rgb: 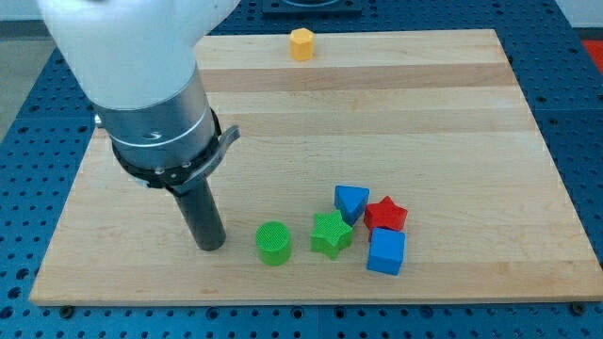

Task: Place the green circle towards the left bottom of the green star

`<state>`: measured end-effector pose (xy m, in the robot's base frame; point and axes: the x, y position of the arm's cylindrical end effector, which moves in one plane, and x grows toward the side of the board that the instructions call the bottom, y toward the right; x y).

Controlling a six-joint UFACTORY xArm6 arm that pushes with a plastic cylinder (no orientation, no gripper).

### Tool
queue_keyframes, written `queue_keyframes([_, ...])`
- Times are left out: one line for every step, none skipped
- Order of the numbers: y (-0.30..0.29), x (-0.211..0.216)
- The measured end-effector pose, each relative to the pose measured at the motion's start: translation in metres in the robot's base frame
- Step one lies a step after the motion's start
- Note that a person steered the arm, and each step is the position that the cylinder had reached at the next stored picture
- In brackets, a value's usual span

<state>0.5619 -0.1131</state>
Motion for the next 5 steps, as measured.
queue_keyframes([0.025,0.0])
queue_keyframes([0.053,0.0])
queue_keyframes([0.057,0.0])
queue_keyframes([-0.004,0.0])
queue_keyframes([-0.103,-0.003])
